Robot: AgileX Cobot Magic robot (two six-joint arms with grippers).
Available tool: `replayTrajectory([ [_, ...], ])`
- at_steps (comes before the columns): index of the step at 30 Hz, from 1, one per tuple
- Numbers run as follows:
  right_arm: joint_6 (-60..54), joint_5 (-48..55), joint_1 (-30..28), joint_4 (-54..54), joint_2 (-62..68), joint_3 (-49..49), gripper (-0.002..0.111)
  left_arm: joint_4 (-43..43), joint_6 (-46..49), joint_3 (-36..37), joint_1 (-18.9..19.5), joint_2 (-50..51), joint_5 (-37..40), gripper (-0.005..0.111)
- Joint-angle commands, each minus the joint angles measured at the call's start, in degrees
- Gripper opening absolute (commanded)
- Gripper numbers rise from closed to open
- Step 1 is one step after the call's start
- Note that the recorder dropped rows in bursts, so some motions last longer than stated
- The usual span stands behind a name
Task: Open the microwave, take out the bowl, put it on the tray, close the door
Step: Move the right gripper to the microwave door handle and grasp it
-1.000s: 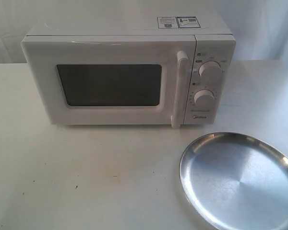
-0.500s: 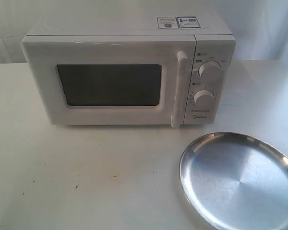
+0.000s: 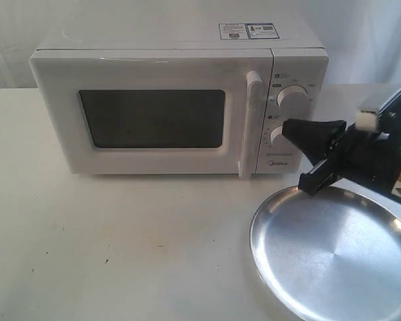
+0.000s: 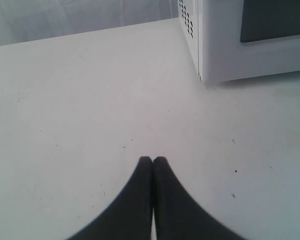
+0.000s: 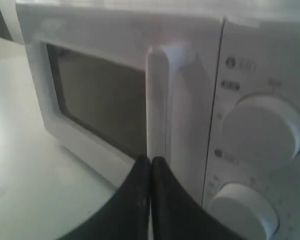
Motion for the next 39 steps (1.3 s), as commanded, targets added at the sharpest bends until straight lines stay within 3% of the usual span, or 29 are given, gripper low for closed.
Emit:
replayTrajectory([
  [1,-2.72,-3.10,-0.03,-0.43,7.82,-2.50,0.000,-0.22,-0.33,0.19,-0.05,-0.12,-0.02,0.000],
  [7,-2.72,-3.36,1.17,-6.11,12.64,-6.53,0.003,-0.22,-0.33,0.19,-0.05,-0.12,-0.02,0.000],
  [14,-2.80,-2.01,3.04,-7.22,12.92,-9.69,0.042,-0.22,-0.33,0.19,-0.05,-0.12,-0.02,0.000],
  [17,-2.80,1.14,3.04,-6.69,12.92,-10.84,0.048,-0.22,-0.33,0.19,-0.05,-0.12,-0.02,0.000],
  [23,-3.51,1.94,3.15,-3.95,12.92,-12.15,0.047,-0.22,-0.33,0.19,-0.05,-0.12,-0.02,0.000],
  [29,-0.84,8.72,7.73,-5.35,12.92,-15.81,0.047,-0.22,-0.33,0.19,-0.05,-0.12,-0.02,0.000],
  [34,-0.84,9.62,7.92,-5.46,12.92,-15.81,0.004,-0.22,-0.33,0.19,-0.05,-0.12,-0.02,0.000],
  [35,-0.84,9.62,7.92,-5.46,12.92,-15.81,0.000,-0.22,-0.33,0.19,-0.05,-0.12,-0.02,0.000],
  [39,-0.84,9.22,7.92,-7.54,12.92,-15.81,0.000,-0.22,-0.33,0.19,-0.05,-0.12,-0.02,0.000],
])
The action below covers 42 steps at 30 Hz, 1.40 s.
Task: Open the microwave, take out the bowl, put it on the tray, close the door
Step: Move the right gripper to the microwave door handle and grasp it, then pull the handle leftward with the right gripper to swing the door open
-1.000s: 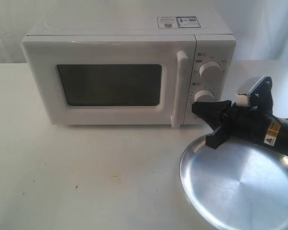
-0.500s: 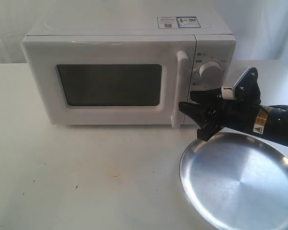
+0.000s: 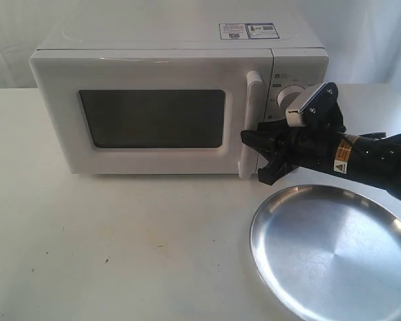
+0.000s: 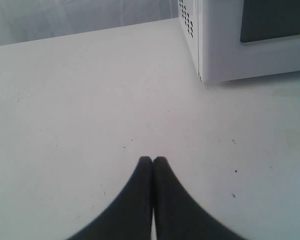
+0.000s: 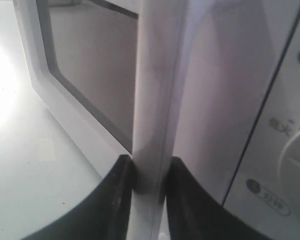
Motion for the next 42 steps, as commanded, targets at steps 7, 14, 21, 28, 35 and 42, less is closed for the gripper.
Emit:
replayTrajectory([
  [7,0.91,-8.61,0.34,-16.12,0.06,-0.07,0.000,-0.22,-0.33,0.19,-0.05,-0.12,-0.02,0.000],
  [14,4.96,-13.36,0.34,-28.32,0.06,-0.07,0.000,-0.22,-0.33,0.19,-0.05,-0.12,-0.02,0.000],
  [21,7.16,-13.36,0.34,-33.78,0.06,0.20,0.000,-0.22,-0.33,0.19,-0.05,-0.12,-0.02,0.000],
  [28,8.34,-13.36,0.34,-37.15,0.06,0.20,0.000,-0.22,-0.33,0.19,-0.05,-0.12,-0.02,0.000],
  [35,9.59,-13.36,0.70,-40.47,-0.08,0.20,0.000,-0.22,-0.33,0.19,-0.05,-0.12,-0.02,0.000],
  [42,10.93,-13.36,2.70,-43.97,-1.94,0.20,0.000,-0.22,-0.33,0.19,-0.05,-0.12,-0.02,0.000],
])
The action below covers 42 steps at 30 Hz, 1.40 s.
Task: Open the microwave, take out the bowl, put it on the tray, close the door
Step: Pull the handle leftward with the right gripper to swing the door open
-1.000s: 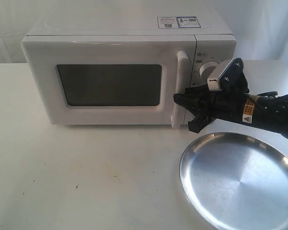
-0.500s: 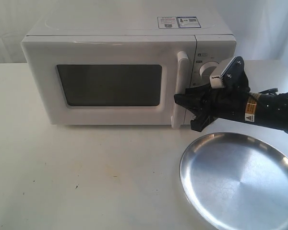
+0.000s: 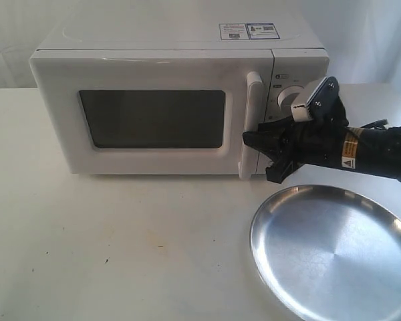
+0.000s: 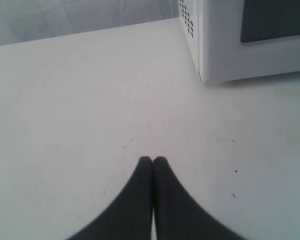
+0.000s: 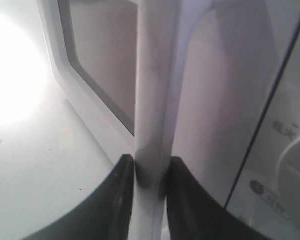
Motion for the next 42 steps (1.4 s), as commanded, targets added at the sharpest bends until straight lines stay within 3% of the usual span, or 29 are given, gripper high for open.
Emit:
replayTrajectory([
  [1,0.91,-13.31,4.82,-30.65,-2.37,3.10,0.000,-0.22,-0.33,0.19,-0.05,-0.12,-0.02,0.000],
  [20,4.04,-13.31,5.27,-30.65,-5.19,4.32,0.000,-0.22,-0.33,0.19,-0.05,-0.12,-0.02,0.000],
  [30,22.12,-13.31,5.27,-30.65,-11.25,4.32,0.000,-0.22,-0.33,0.19,-0.05,-0.12,-0.02,0.000],
  [33,27.63,-13.31,5.27,-30.65,-12.71,4.32,0.008,-0.22,-0.33,0.19,-0.05,-0.12,-0.02,0.000],
  [40,28.21,-13.31,6.09,-30.65,-13.77,4.32,0.055,-0.22,-0.33,0.19,-0.05,-0.12,-0.02,0.000],
  [42,28.21,-13.31,6.14,-30.65,-13.77,4.32,0.058,-0.22,-0.33,0.19,-0.05,-0.12,-0.02,0.000],
])
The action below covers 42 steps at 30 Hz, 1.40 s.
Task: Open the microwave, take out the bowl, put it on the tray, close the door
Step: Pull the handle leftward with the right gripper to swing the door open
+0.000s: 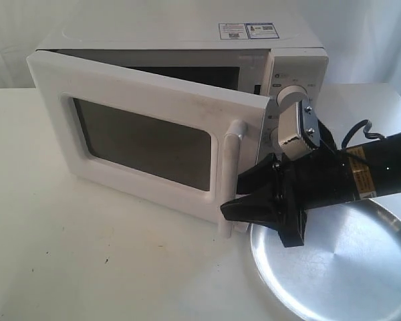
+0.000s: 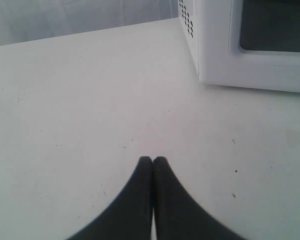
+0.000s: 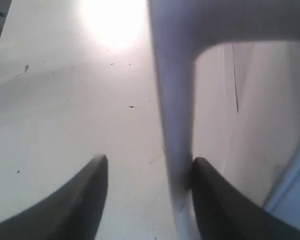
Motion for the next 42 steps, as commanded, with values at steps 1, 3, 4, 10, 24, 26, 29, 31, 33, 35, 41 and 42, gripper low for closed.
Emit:
replayTrajectory([
  [1,2.22,-9.69,1.04,-2.33,-0.64,0.22,0.058,-0.22,-0.33,0.19,-0.05,-0.12,-0.02,0.000],
  [3,2.22,-9.69,1.04,-2.33,-0.64,0.22,0.058,-0.22,-0.33,0.19,-0.05,-0.12,-0.02,0.000],
  [4,2.22,-9.69,1.04,-2.33,-0.64,0.22,0.057,-0.22,-0.33,0.19,-0.05,-0.12,-0.02,0.000],
  [10,5.90,-9.69,1.04,-2.33,-0.64,0.27,0.046,-0.22,-0.33,0.19,-0.05,-0.12,-0.02,0.000],
  [24,8.16,-0.09,0.47,-2.33,-6.48,3.15,0.038,-0.22,-0.33,0.19,-0.05,-0.12,-0.02,0.000],
  [26,9.37,-0.09,0.47,-2.33,-8.57,5.21,0.038,-0.22,-0.33,0.19,-0.05,-0.12,-0.02,0.000],
  [29,11.17,-0.07,0.47,-2.33,-11.99,8.61,0.038,-0.22,-0.33,0.19,-0.05,-0.12,-0.02,0.000],
  [31,11.17,1.61,0.47,-2.33,-15.03,11.04,0.038,-0.22,-0.33,0.19,-0.05,-0.12,-0.02,0.000],
  [33,11.27,5.94,0.47,-2.33,-18.79,12.71,0.038,-0.22,-0.33,0.19,-0.05,-0.12,-0.02,0.000],
  [35,11.69,11.39,0.47,-2.33,-22.55,13.93,0.033,-0.22,-0.33,0.19,-0.05,-0.12,-0.02,0.000],
  [41,21.27,36.12,0.47,0.04,-29.18,14.28,0.000,-0.22,-0.33,0.19,-0.05,-0.12,-0.02,0.000],
  [42,20.15,38.12,0.47,4.56,-28.81,14.28,0.000,-0.22,-0.33,0.19,-0.05,-0.12,-0.02,0.000],
])
